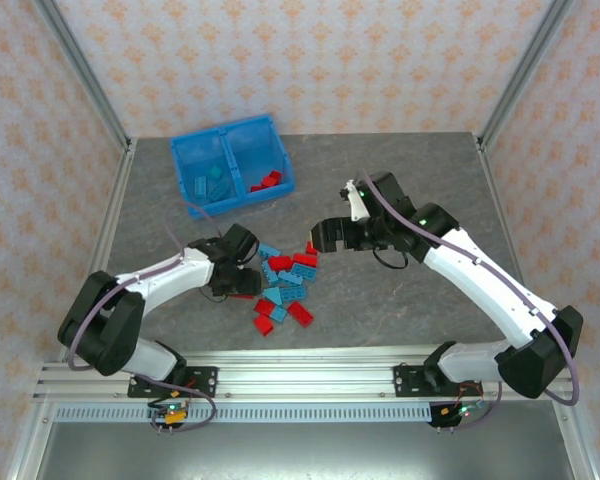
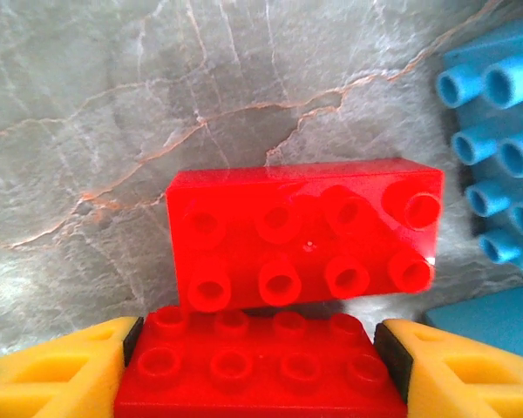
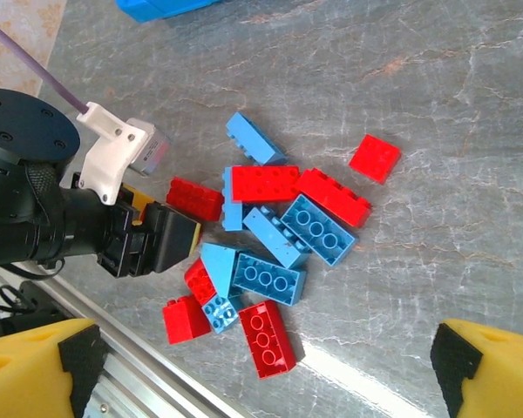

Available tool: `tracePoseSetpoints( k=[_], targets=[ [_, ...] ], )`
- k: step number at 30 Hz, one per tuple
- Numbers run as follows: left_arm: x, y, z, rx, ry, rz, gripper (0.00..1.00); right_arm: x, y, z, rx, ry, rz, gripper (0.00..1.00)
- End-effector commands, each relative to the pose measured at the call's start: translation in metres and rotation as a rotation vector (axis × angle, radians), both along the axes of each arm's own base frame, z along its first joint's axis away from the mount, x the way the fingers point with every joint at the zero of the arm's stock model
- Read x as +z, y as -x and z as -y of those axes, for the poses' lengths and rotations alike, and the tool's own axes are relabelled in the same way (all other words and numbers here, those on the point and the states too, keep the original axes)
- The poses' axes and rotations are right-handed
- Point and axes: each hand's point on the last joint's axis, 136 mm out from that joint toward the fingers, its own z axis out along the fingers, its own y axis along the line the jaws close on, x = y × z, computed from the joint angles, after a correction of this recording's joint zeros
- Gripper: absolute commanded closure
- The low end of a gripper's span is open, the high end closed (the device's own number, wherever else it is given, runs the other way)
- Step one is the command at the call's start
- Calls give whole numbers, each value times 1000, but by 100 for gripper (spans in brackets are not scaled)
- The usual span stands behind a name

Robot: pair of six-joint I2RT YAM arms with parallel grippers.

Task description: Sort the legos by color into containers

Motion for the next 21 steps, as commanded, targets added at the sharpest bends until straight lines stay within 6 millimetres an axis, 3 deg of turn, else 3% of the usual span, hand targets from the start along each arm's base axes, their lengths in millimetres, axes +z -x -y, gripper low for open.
tracePoseSetpoints(
  k=[1, 6, 10, 12, 16, 17, 21],
  targets=[
    [65, -36, 2, 28, 6, 197, 49, 25, 2, -11, 8, -125, 38, 2],
    [158, -111, 7, 19, -68, 461, 49, 36, -1, -18, -1, -197, 50, 3],
    [195, -177, 4, 52, -96, 565, 49, 46, -1, -11, -36, -201, 77, 3],
    [202, -212, -1, 89, -93, 590, 50, 44, -2, -7, -61, -186, 76, 3],
    [192, -272, -12, 130, -100, 598, 52, 48, 3, 11, -125, -187, 124, 3],
    [178, -289, -14, 135, -115, 578, 53, 47, 2, 16, -148, -185, 134, 3],
    [156, -334, -14, 119, -127, 558, 53, 43, 6, 25, -186, -192, 142, 3]
  ],
)
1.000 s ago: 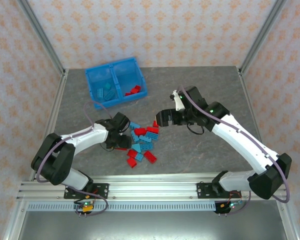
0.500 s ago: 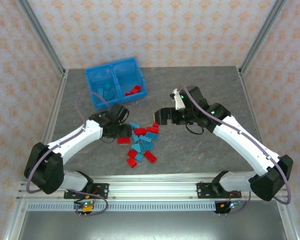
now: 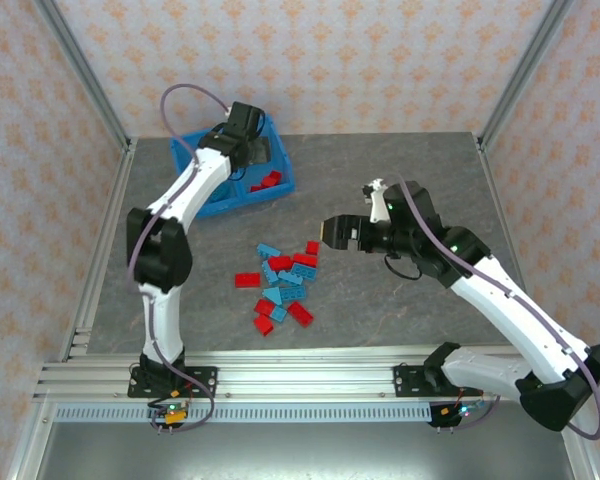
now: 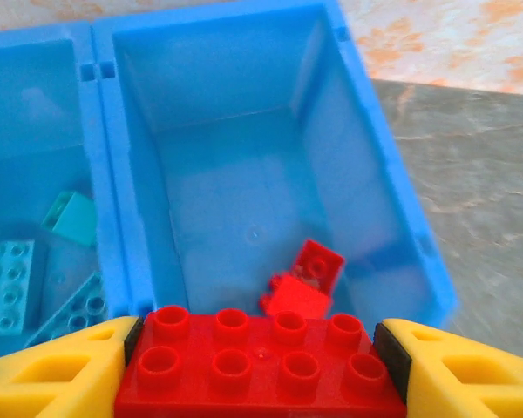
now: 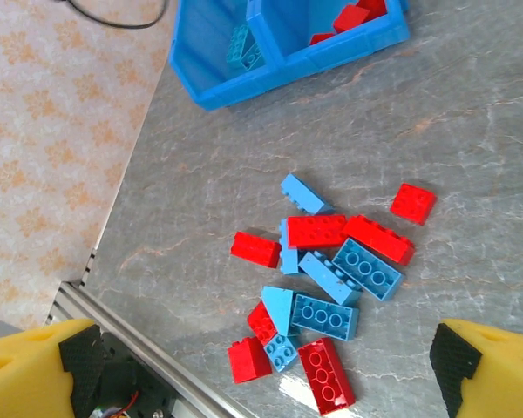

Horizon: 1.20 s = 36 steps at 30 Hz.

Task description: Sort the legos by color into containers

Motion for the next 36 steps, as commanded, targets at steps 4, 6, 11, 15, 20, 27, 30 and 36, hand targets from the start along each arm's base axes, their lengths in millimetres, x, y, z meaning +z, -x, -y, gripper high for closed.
tracePoseSetpoints(
  k=[4, 6, 11, 15, 20, 27, 30, 36],
  targets=[
    [-15, -42, 11, -51, -20, -25, 50, 1, -2, 12, -69, 7, 17, 2],
    [-23, -52, 12, -46, -7, -26, 46, 2, -1, 13, -71, 10, 16, 2],
    [-47, -60, 16, -22, 67, -62, 37, 4, -3, 15, -89, 3, 21, 2],
    [-52, -58, 20, -29, 89, -76, 32, 5, -6, 15, -99, 1, 28, 3],
    [-30, -53, 24, -50, 121, -52, 17, 4, -12, 12, -103, 6, 29, 2],
    [34, -25, 31, -88, 213, 23, 16, -10, -20, 2, -87, 27, -11, 2],
    [77, 3, 37, -131, 281, 94, 15, -33, -24, 4, -100, 94, -48, 4],
    [156, 97, 48, -344, 279, 255, 10, -94, -22, -12, 11, 289, -136, 10]
  ],
)
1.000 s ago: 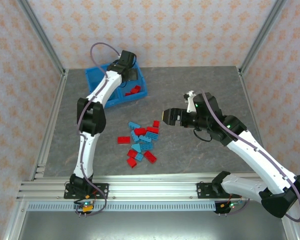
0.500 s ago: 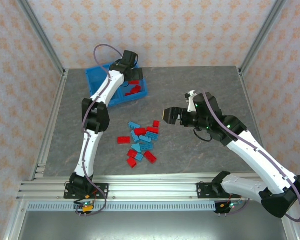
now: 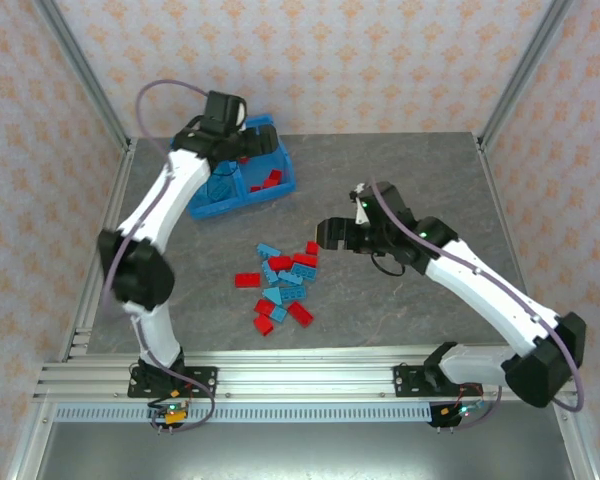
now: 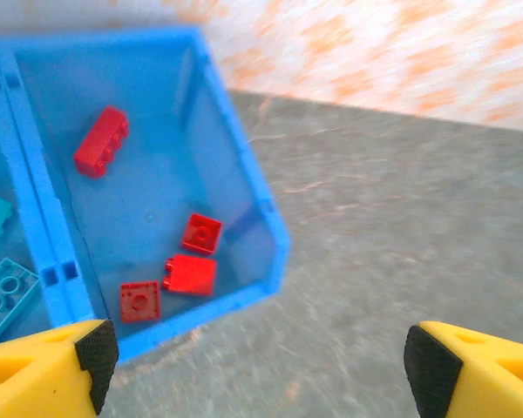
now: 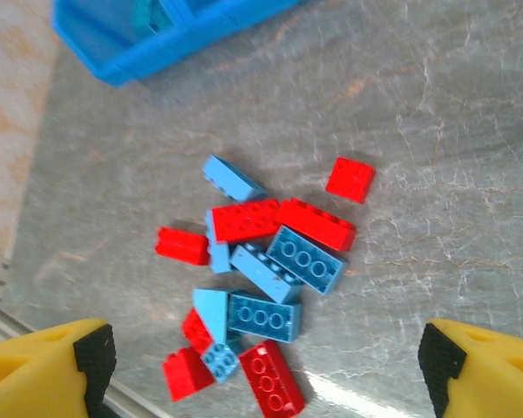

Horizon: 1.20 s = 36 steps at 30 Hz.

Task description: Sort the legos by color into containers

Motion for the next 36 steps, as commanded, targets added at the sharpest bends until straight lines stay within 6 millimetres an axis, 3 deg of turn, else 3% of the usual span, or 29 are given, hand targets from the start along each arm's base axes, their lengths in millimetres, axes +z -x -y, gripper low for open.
tracePoseSetpoints(
  k=[1, 5, 9, 12, 14, 21, 26, 36],
  targets=[
    [60, 54, 20, -196, -13, 194, 9, -35, 3, -7, 77, 155, -30, 10],
    [65, 133, 32, -442, -142, 309, 2, -68, -9, -21, 91, 272, -91, 10],
    [34, 211, 36, -720, -324, 416, 0, -98, -28, -28, 10, 361, -195, 8],
    [3, 248, 26, -831, -440, 451, 0, -115, -34, -42, -103, 313, -302, 7],
    [-13, 262, 19, -859, -484, 466, 0, -123, -35, -52, -172, 249, -352, 4],
    [-52, 286, 10, -905, -506, 431, 0, -141, -51, -62, -305, 242, -371, 1],
    [-66, 289, 12, -923, -496, 410, 0, -163, -53, -67, -359, 253, -414, 3],
    [-68, 281, 19, -906, -448, 435, 0, -188, -42, -61, -404, 302, -445, 25]
  ],
)
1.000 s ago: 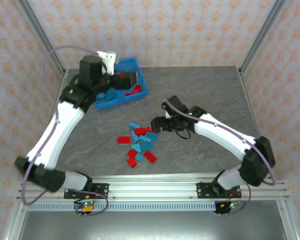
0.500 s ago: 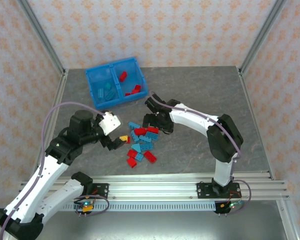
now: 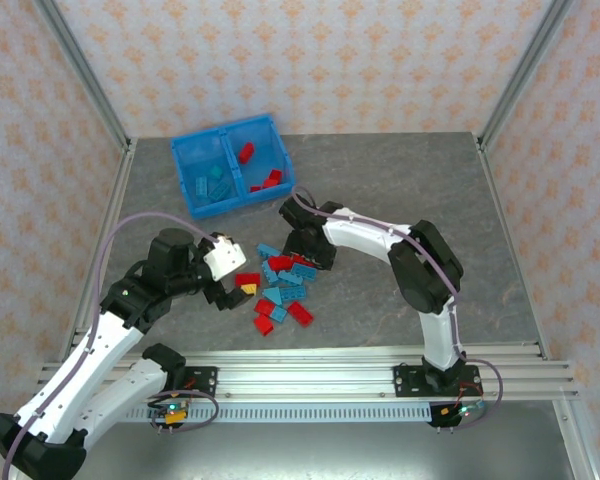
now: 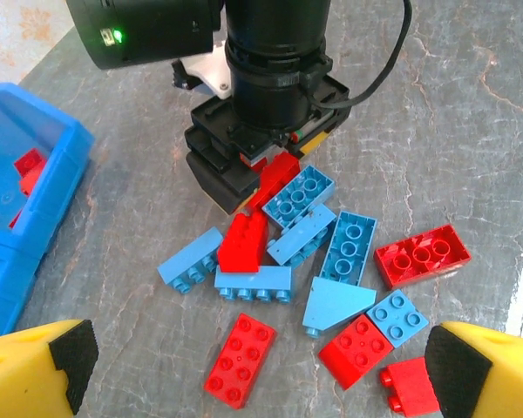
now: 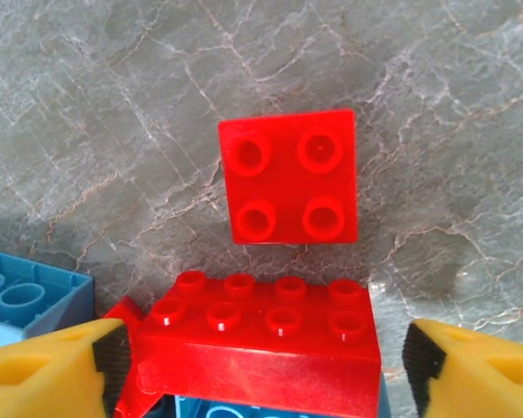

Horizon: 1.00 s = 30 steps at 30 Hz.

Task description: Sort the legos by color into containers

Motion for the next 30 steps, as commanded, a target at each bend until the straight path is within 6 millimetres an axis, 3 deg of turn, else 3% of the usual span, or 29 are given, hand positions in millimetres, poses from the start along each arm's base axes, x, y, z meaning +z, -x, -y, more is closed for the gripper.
tracePoseSetpoints(
  k=[1, 8, 13, 17, 20, 22, 25, 30],
  targets=[
    [8, -4, 7, -19, 38, 31, 0, -12, 6, 9, -29, 55, 3, 27],
    [9, -3, 7, -14, 48, 24, 0, -15, 7, 14, -27, 65, 20, 33],
    [12, -1, 7, -9, 63, 20, 0, -19, 9, 16, -1, 76, 13, 25],
    [13, -2, 8, -6, 76, 19, 0, -30, 11, 19, 1, 93, 3, 32],
    [11, -1, 8, -4, 77, 13, 0, -26, 10, 23, -1, 101, 20, 40],
    [13, -1, 8, -2, 78, 15, 0, -12, 8, 24, 0, 89, 55, 45],
    [21, 1, 9, -4, 98, 29, 0, 27, 2, 27, 4, 47, 157, 48],
    [53, 8, 12, -26, 184, 108, 0, 119, -11, 19, 74, -62, 415, 49]
  ],
)
